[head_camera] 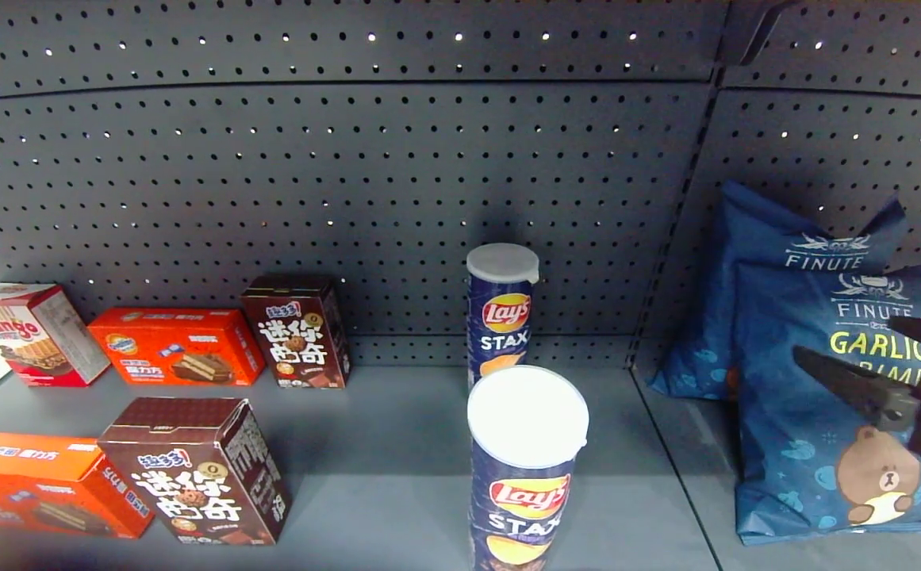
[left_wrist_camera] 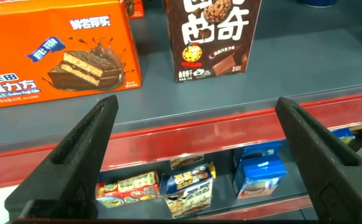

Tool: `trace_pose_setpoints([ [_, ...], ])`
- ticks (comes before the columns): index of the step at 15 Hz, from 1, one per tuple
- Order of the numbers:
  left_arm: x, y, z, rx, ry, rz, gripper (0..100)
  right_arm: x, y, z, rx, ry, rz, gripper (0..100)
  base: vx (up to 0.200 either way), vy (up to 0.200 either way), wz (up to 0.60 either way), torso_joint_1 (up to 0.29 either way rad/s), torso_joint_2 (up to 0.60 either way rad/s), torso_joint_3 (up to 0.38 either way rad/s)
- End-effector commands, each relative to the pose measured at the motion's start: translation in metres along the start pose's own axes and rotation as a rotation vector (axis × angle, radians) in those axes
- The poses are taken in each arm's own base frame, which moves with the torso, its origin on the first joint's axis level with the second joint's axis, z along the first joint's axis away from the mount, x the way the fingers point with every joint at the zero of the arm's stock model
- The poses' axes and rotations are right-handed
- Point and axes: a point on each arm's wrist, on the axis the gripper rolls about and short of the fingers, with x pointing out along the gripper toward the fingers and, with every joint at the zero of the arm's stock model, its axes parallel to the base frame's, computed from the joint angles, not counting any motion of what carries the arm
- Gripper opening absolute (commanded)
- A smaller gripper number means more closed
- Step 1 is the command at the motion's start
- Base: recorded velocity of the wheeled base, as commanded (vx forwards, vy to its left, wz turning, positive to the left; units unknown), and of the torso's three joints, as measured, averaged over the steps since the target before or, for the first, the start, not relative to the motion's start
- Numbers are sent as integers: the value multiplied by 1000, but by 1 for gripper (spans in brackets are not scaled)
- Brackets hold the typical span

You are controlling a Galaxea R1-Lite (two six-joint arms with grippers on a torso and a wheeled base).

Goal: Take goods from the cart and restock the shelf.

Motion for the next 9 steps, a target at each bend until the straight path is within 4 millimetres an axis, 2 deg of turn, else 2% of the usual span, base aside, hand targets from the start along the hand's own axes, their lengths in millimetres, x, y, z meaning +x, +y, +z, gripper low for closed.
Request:
trace_pose_setpoints([
  [1, 0, 0, 0, 1, 4, -9, 100, -50, -23, -19, 24, -87, -196, 100, 0, 0, 0, 0, 0, 0],
  [3, 1, 1, 0, 7, 21, -76, 100, -70, -30, -27, 33, -128, -332, 100, 0, 0, 0, 0, 0, 0],
  [6, 3, 2, 1, 9, 39, -106, 100, -102, -24, -53, 26, -187, -408, 100, 0, 0, 0, 0, 0, 0],
  [9, 3, 1, 1, 4, 35, -71, 100, -139, -10, -99, 21, -152, -530, 100, 0, 0, 0, 0, 0, 0],
])
